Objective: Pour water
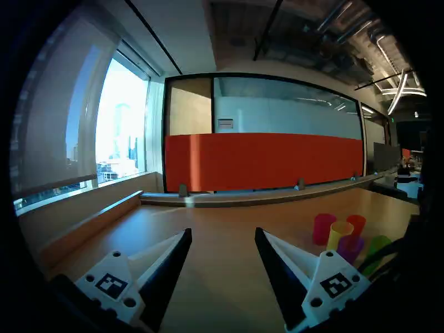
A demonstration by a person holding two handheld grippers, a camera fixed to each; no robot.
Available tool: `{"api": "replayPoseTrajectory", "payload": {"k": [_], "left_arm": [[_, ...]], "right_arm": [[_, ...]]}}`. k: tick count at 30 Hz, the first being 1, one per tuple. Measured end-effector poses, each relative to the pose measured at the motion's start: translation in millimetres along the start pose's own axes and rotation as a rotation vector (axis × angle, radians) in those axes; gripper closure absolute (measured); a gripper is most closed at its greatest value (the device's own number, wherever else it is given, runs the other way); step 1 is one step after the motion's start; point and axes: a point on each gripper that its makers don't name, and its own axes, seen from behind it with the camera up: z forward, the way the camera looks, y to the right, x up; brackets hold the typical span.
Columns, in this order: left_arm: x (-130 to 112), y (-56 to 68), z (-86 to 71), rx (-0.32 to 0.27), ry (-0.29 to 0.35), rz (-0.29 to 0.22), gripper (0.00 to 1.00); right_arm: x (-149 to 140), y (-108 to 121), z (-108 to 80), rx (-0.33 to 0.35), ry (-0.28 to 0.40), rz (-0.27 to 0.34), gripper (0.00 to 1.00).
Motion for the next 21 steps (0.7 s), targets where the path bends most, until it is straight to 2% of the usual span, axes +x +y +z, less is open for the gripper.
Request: {"api": "replayPoseTrajectory", "payload": {"k": [6, 11, 14, 17, 21], "left_arm": [[1, -4.7, 6.6, 0.023, 0.034, -0.04, 0.16], [1, -2.6, 9.7, 0.017, 0.052, -0.095, 0.16], [-1, -0.4, 11.5, 0.003, 0.054, -0.108, 0.16], [-3, -0.3, 13.3, 0.003, 0.051, -0.084, 0.16], [-6, 1.0, 15.5, 0.013, 0.046, -0.02, 0.16]], "right_arm": [[13, 2, 0.4, -0.034, 0.074, -0.042, 0.02], [13, 4, 3.8, -0.065, 0.089, -0.059, 0.02], [13, 5, 5.2, -0.078, 0.096, -0.063, 0.02], [14, 6, 6.2, -0.087, 0.098, -0.053, 0.02], [14, 8, 7.9, -0.094, 0.1, -0.034, 0.02]]}}
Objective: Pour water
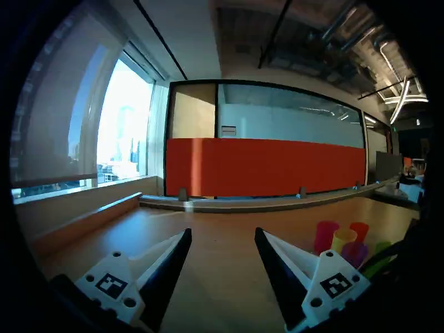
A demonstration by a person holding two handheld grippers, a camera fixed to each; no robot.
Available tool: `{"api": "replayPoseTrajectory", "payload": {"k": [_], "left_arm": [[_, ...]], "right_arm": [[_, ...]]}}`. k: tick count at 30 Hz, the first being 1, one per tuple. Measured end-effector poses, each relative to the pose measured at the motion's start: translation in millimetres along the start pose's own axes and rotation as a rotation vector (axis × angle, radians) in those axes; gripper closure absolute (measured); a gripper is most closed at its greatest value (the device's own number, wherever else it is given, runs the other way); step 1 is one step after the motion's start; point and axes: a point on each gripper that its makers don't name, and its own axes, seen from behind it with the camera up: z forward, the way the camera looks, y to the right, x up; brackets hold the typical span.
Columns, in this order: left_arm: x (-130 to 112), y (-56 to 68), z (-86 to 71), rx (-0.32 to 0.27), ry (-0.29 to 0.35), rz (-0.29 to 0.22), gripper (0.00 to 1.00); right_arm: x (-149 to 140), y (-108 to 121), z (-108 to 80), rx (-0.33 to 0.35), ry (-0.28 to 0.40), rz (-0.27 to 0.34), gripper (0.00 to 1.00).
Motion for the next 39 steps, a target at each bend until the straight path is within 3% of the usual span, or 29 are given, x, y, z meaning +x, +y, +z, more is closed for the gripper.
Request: {"api": "replayPoseTrajectory", "payload": {"k": [5, 12, 18, 39], "left_arm": [[-5, 2.9, 2.5, 0.018, -0.005, 0.045, 0.16], [0, 9.8, 3.6, 0.033, 0.029, 0.039, 0.16], [-1, 14.5, 3.6, 0.042, 0.051, 0.018, 0.16], [-28, 31.7, 5.9, 0.025, 0.038, 0.035, 0.16]], "right_arm": [[1, 3, 3.6, -0.006, 0.001, 0.028, 0.02], [3, 9, 8.0, -0.005, -0.006, 0.074, 0.02], [4, 14, 9.9, -0.012, -0.009, 0.072, 0.02], [-7, 6, 11.4, -0.003, -0.043, 0.053, 0.02]]}}
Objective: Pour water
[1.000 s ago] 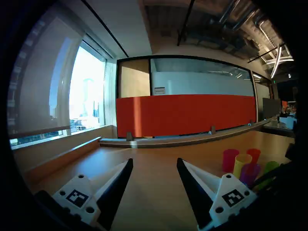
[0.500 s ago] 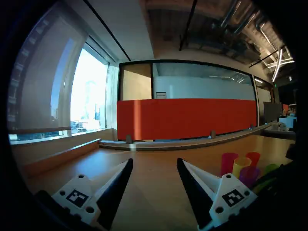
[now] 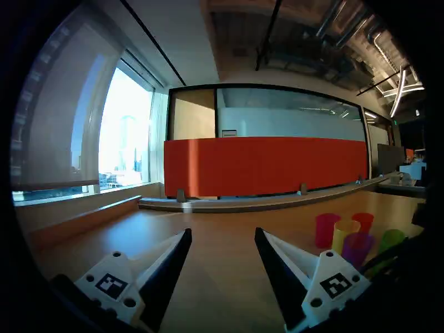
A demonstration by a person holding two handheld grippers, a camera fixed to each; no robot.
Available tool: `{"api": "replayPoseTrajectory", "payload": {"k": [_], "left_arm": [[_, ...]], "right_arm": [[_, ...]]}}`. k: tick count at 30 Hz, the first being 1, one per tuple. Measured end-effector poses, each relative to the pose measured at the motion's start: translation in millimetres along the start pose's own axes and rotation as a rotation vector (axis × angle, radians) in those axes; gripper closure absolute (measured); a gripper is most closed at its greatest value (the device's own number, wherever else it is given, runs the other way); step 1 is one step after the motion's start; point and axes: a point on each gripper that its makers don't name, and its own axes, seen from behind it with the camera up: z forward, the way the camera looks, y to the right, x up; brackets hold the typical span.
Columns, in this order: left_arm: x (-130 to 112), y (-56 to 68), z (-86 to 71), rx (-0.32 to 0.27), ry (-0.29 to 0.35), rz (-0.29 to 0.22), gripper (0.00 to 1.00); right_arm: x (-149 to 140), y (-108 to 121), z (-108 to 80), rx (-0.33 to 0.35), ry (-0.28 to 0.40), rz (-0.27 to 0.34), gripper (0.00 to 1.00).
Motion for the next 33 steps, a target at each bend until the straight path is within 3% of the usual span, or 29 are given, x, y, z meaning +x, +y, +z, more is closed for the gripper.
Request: {"api": "replayPoseTrajectory", "payload": {"k": [33], "left_arm": [[-15, 10.3, 3.2, -0.028, -0.034, -0.025, 0.16]], "right_arm": [[7, 4, -6.7, 0.01, 0.013, 0.012, 0.02]]}}
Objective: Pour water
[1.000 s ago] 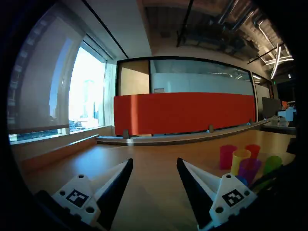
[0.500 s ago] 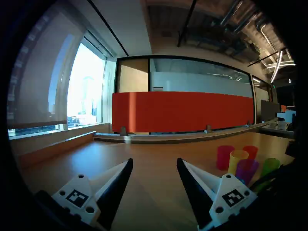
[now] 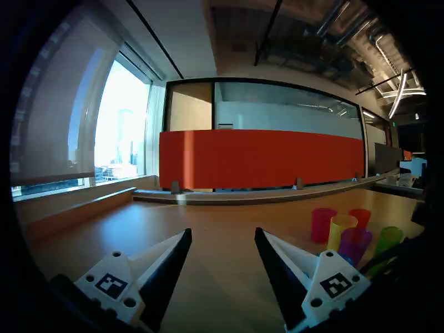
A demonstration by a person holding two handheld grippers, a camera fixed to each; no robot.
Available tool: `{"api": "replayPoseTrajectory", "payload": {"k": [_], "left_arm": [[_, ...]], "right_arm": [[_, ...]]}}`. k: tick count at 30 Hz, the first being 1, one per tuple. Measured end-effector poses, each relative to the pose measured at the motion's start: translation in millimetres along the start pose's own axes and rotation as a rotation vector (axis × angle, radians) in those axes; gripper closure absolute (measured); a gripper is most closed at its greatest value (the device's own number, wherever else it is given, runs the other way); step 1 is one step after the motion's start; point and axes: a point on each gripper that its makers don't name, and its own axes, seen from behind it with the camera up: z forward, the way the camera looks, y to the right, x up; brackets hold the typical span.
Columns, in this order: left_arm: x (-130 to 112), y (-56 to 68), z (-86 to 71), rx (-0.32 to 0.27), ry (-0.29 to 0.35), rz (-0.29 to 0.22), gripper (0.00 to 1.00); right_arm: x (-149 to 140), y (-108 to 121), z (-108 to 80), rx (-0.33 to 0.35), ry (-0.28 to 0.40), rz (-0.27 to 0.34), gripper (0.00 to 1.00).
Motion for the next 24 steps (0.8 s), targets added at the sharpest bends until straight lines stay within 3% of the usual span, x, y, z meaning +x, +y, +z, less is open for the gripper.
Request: {"api": "replayPoseTrajectory", "payload": {"k": [9, 24], "left_arm": [[-1, -0.8, 0.4, 0.0, -0.001, 0.001, 0.16], [-1, -1.5, 0.5, 0.001, -0.001, 0.001, 0.16]], "right_arm": [[3, 0, 3.6, -0.004, 0.037, -0.005, 0.02], [-23, 13, -5.0, -0.02, 0.056, 0.014, 0.02]]}}
